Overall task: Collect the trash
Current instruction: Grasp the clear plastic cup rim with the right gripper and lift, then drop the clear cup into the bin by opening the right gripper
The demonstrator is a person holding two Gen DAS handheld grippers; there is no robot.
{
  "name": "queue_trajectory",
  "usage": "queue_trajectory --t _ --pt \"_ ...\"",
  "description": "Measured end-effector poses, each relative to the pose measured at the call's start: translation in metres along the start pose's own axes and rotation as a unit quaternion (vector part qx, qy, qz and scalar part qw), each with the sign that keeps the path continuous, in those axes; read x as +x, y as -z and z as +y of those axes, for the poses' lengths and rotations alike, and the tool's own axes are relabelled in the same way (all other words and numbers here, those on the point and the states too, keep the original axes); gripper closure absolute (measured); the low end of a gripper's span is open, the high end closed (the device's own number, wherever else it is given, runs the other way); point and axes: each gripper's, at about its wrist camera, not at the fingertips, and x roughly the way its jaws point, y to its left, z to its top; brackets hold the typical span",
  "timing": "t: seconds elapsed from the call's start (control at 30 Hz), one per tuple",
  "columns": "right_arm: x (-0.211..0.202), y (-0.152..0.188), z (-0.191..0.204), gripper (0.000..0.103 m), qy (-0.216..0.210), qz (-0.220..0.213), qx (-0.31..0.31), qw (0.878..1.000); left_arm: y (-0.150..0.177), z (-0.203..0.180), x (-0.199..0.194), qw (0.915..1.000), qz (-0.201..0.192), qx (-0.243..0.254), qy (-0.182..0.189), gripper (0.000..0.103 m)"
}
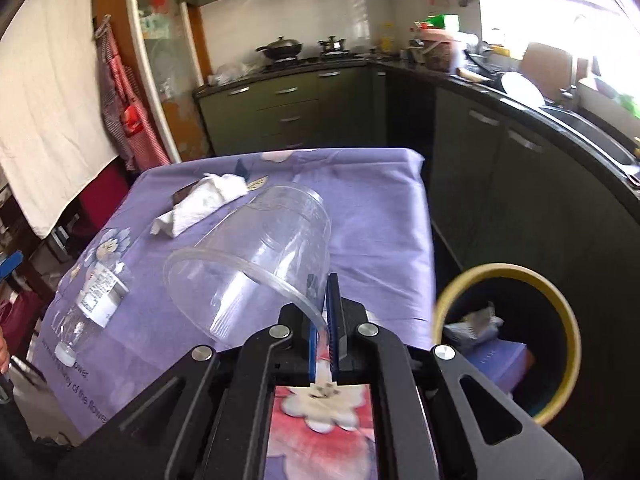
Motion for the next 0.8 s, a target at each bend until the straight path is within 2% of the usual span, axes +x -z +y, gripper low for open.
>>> queue_trajectory --t 0.1,0.2,0.4,0.43,0.47,0.5,0.67,0.8 --pt "-0.007 0.003 -0.048 0.098 0.067 0.008 0.036 0.997 0.001 -0.002 0.003 1.0000 0.002 -0.001 0.005 0.007" --pt "0.004 0.005 -0.091 0.098 0.117 0.037 0.064 0.990 0.002 -0.006 0.008 0.9999 0.007 -0.001 0.010 0.007" --pt "0.053 0.011 -0.145 0.097 0.143 0.091 0.111 0.979 0.003 -0.016 0.011 0.9998 0.014 0.011 0.012 0.007" --pt "0.059 0.012 -0.151 0.089 0.139 0.099 0.121 0.978 0.003 -0.017 0.010 0.9998 0.014 0.013 0.012 0.007" --pt "0.060 0.013 -0.155 0.074 0.137 0.097 0.134 0.977 0.002 -0.018 0.010 0.9998 0.013 0.014 0.011 0.007" --pt "0.058 0.014 -0.156 0.071 0.134 0.093 0.141 0.976 0.001 -0.019 0.009 0.9998 0.012 0.015 0.010 0.007" --pt "0.037 0.019 -0.139 0.069 0.130 0.073 0.130 0.980 0.000 -0.021 0.010 0.9997 0.014 0.018 0.012 0.007" --pt "0.010 0.031 -0.118 0.062 0.126 0.048 0.115 0.984 0.003 -0.023 0.015 0.9995 0.022 0.019 0.014 0.007"
